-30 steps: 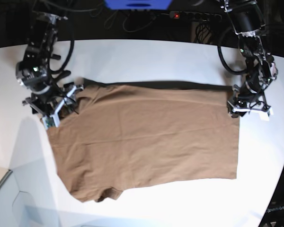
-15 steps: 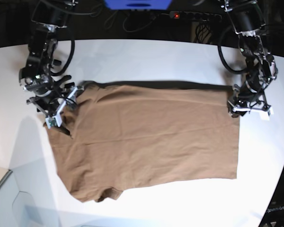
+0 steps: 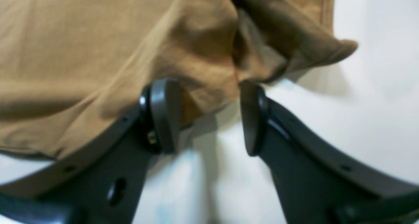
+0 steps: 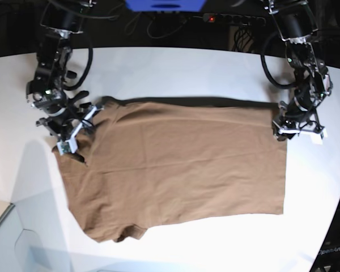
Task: Layout the t-shirt on the table in an organized manner, then fold the t-shirt properly
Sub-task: 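Pull the shirt corners apart with both grippers to smooth it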
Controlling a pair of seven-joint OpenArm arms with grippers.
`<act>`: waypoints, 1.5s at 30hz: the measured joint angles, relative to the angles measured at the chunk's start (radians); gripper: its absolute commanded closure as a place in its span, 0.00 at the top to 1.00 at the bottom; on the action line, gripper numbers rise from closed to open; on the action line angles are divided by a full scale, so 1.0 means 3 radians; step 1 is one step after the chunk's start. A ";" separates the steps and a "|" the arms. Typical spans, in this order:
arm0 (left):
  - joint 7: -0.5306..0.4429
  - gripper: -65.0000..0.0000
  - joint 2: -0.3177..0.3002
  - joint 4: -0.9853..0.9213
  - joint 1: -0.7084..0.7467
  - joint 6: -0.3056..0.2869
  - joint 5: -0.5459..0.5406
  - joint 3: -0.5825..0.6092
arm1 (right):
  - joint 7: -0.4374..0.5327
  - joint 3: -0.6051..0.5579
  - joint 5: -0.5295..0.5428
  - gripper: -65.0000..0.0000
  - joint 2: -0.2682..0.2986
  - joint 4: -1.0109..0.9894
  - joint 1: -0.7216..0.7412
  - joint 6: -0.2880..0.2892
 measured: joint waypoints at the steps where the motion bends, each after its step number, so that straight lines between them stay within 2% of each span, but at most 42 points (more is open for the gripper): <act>1: 0.0000 0.42 0.0000 0.0000 0.0000 0.0000 0.0001 0.0001 | 0.0000 -0.0003 0.0001 0.41 -0.0018 -0.0061 0.0001 0.0000; 4: 0.0001 0.42 0.0000 0.0000 0.0000 0.0000 0.0001 0.0000 | 0.0000 -0.0047 -0.0003 0.32 -0.0024 -0.0148 -0.0013 0.0001; 6: 0.0000 0.42 -0.0001 0.0000 0.0001 0.0001 0.0001 0.0001 | 0.0000 -0.0075 -0.0001 0.18 -0.0018 -0.0142 -0.0017 0.0001; 8: 0.0001 0.42 -0.0001 0.0000 0.0001 0.0001 0.0001 0.0001 | -0.0009 -0.0066 -0.0003 0.00 -0.0025 -0.0092 -0.0025 0.0001; 16: 0.0001 0.42 -0.0006 -0.0009 0.0003 0.0000 0.0000 -0.0003 | -0.0032 -0.0048 -0.0003 0.00 -0.0036 0.0635 -0.0463 -0.0009; 18: 0.0000 0.42 -0.0001 -0.0009 -0.0001 0.0000 0.0001 0.0000 | -0.0034 0.0025 -0.0004 0.00 -0.0127 0.0898 -0.0623 -0.0011; 23: 0.0003 0.42 0.0000 -0.0013 -0.0006 -0.0009 0.0001 -0.0003 | -0.0019 0.0328 -0.0005 0.00 -0.0501 0.1330 -0.1061 -0.0011; 25: -0.0001 0.42 0.0000 -0.0013 -0.0005 -0.0009 -0.0022 -0.0003 | -0.0042 0.0306 -0.0001 0.00 -0.0562 0.1307 -0.1208 -0.0010; 28: 0.0001 0.42 0.0000 -0.0010 -0.0006 -0.0009 -0.0024 -0.0003 | -0.0041 0.0207 -0.0013 0.00 -0.0537 0.1269 -0.1377 -0.0014; 30: 0.0010 0.42 0.0000 0.0003 -0.0006 -0.0006 -0.0017 -0.0003 | -0.0052 0.0065 -0.0013 0.04 -0.0528 0.1258 -0.1457 -0.0010; 35: 0.0032 0.42 0.0000 0.0010 -0.0006 -0.0008 -0.0025 -0.0003 | -0.0033 -0.0125 -0.0004 0.37 -0.0544 0.1264 -0.1507 -0.0010; 37: 0.0051 0.42 0.0000 0.0043 0.0006 0.0000 -0.0019 -0.0013 | -0.0031 -0.0112 -0.0004 0.45 -0.0543 0.1284 -0.1523 -0.0010; 42: 0.0095 0.42 -0.0022 0.0467 0.0303 0.0033 -0.0317 -0.0020 | -0.0008 0.0132 -0.0005 0.47 -0.0543 0.1433 -0.1595 -0.0010; 45: 0.0100 0.42 -0.0150 0.0758 0.0434 0.0028 -0.0585 -0.0019 | -0.0004 0.0284 0.0001 0.47 -0.0546 0.1434 -0.1548 -0.0010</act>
